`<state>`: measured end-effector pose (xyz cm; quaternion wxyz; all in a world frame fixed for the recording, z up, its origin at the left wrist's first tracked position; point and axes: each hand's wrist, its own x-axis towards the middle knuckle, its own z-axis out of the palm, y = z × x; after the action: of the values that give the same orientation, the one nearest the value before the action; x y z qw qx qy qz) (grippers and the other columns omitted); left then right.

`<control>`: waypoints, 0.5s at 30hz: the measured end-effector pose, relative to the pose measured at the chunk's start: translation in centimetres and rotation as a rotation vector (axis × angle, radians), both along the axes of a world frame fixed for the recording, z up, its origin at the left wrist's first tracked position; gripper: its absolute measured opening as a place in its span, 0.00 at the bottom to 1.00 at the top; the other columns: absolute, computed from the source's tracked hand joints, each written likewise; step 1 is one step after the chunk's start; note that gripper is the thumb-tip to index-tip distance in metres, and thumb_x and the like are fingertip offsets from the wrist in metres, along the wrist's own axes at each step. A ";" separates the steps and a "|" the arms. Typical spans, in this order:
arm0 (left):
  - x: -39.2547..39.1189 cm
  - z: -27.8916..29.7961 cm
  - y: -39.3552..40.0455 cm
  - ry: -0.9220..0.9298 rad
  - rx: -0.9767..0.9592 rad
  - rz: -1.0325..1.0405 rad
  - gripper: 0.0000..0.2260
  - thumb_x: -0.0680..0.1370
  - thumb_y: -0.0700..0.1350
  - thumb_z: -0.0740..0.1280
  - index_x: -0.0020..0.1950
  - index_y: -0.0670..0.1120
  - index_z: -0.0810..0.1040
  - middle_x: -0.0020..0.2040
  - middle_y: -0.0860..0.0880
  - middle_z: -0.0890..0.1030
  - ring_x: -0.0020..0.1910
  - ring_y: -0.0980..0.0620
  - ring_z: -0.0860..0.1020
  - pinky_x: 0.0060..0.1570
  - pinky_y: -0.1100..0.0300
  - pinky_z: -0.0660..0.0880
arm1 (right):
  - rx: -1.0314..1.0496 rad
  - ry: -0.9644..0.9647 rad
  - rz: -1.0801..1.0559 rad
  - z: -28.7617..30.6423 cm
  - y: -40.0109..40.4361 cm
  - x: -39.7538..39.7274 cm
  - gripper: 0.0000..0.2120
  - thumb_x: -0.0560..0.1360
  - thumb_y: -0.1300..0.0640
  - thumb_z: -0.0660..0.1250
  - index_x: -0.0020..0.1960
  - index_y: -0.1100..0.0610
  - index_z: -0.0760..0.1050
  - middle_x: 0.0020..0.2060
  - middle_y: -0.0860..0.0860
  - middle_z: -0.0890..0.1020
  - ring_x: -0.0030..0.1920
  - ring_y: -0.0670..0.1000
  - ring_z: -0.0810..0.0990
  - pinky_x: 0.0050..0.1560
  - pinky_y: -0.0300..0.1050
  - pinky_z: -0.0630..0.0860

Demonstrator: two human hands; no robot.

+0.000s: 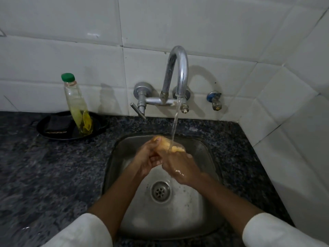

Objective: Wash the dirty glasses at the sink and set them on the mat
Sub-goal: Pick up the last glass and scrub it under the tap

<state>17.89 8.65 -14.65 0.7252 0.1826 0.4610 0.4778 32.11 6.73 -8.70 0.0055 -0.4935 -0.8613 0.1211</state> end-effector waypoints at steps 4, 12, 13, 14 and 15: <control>1.2 -0.8 -1.1 -0.264 0.098 0.084 0.18 0.76 0.50 0.68 0.61 0.41 0.75 0.48 0.40 0.83 0.43 0.45 0.83 0.39 0.53 0.81 | -0.328 0.770 -0.430 0.2 0.1 -2.3 0.10 0.80 0.60 0.60 0.44 0.58 0.78 0.38 0.52 0.80 0.38 0.47 0.79 0.36 0.40 0.73; 1.1 -0.5 -1.1 -0.113 0.000 -0.008 0.27 0.79 0.59 0.65 0.64 0.36 0.77 0.55 0.37 0.82 0.48 0.44 0.83 0.44 0.52 0.82 | -0.092 0.335 -0.143 -1.4 0.5 -1.0 0.13 0.79 0.52 0.58 0.58 0.55 0.76 0.47 0.54 0.82 0.45 0.55 0.80 0.41 0.51 0.78; 1.3 -0.7 -1.5 -0.227 0.003 0.038 0.24 0.80 0.55 0.64 0.65 0.36 0.76 0.54 0.37 0.81 0.44 0.45 0.83 0.38 0.54 0.82 | -0.165 0.553 -0.295 -1.1 0.6 -1.5 0.12 0.79 0.53 0.60 0.54 0.58 0.78 0.43 0.56 0.83 0.41 0.57 0.81 0.38 0.50 0.79; 1.6 -0.7 -1.8 -0.335 0.009 0.098 0.21 0.79 0.51 0.66 0.64 0.37 0.75 0.51 0.37 0.81 0.40 0.46 0.83 0.34 0.55 0.81 | -0.218 0.710 -0.401 -1.0 0.7 -2.2 0.12 0.79 0.56 0.61 0.52 0.62 0.79 0.39 0.58 0.82 0.38 0.57 0.79 0.34 0.46 0.76; 1.5 -0.9 -1.7 -0.378 0.021 0.130 0.21 0.76 0.50 0.70 0.62 0.37 0.76 0.49 0.37 0.80 0.39 0.45 0.82 0.34 0.55 0.81 | -0.170 0.719 -0.370 -1.1 0.8 -2.1 0.11 0.80 0.57 0.60 0.52 0.62 0.79 0.38 0.57 0.80 0.37 0.56 0.78 0.34 0.43 0.73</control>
<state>19.39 6.92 -15.54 0.7645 0.0674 0.3224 0.5541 30.00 7.51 -9.81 0.2871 -0.5648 -0.6882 0.3536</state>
